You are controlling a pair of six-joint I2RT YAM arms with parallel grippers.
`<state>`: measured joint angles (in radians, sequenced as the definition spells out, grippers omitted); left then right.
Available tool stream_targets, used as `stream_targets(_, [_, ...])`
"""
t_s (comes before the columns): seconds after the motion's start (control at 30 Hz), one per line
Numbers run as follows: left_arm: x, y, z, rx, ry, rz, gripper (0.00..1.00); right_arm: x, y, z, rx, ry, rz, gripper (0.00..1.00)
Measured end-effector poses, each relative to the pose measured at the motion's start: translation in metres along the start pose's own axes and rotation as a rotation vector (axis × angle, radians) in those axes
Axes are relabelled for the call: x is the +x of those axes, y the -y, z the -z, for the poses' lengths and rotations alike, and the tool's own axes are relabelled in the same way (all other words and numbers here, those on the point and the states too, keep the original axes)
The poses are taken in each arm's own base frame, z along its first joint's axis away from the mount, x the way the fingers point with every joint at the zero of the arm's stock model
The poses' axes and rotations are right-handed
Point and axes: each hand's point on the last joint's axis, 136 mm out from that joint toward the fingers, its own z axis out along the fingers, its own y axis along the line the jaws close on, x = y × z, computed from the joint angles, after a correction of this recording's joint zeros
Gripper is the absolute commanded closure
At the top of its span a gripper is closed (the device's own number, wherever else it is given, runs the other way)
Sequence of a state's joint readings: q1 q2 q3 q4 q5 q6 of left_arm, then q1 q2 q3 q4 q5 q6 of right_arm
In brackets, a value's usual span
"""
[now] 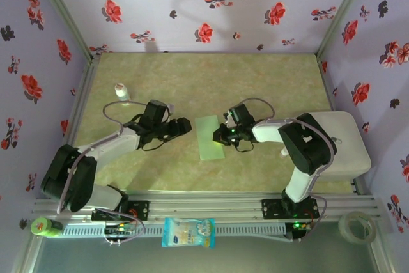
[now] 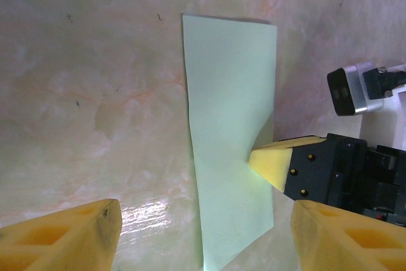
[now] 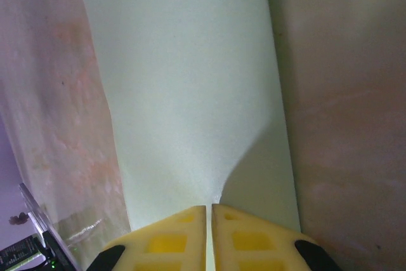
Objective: Fold a paper plane with a square sheet of paper (pick it up from the middle)
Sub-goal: Third fold the triangle at the center of the table.
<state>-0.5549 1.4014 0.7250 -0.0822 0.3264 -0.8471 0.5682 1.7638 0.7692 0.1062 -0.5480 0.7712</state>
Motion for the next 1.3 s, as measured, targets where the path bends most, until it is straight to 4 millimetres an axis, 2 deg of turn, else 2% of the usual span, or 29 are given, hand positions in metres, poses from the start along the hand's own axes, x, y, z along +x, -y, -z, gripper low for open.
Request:
stream_targets(0.27, [0.007, -0.01, -0.023, -0.042, -0.06, 0.026, 0.32, -0.002, -0.001, -0.001, -0.013, 0.011, -0.021, 0.9])
stream_targets(0.57, [0.018, 0.0, -0.05, -0.021, -0.136, 0.029, 0.48, -0.005, -0.003, -0.003, -0.039, 0.029, -0.049, 0.9])
stream_targets(0.8, [0.028, 0.0, -0.067, -0.025, -0.176, 0.037, 0.52, -0.005, -0.003, -0.003, -0.043, 0.034, -0.061, 0.9])
stream_targets(0.97, [0.032, 0.002, -0.074, -0.008, -0.191, 0.048, 0.59, -0.005, -0.003, -0.003, -0.042, 0.035, -0.061, 0.9])
stream_targets(1.3, [0.033, 0.004, -0.078, 0.012, -0.202, 0.053, 0.65, -0.005, -0.003, -0.003, -0.04, 0.035, -0.061, 0.9])
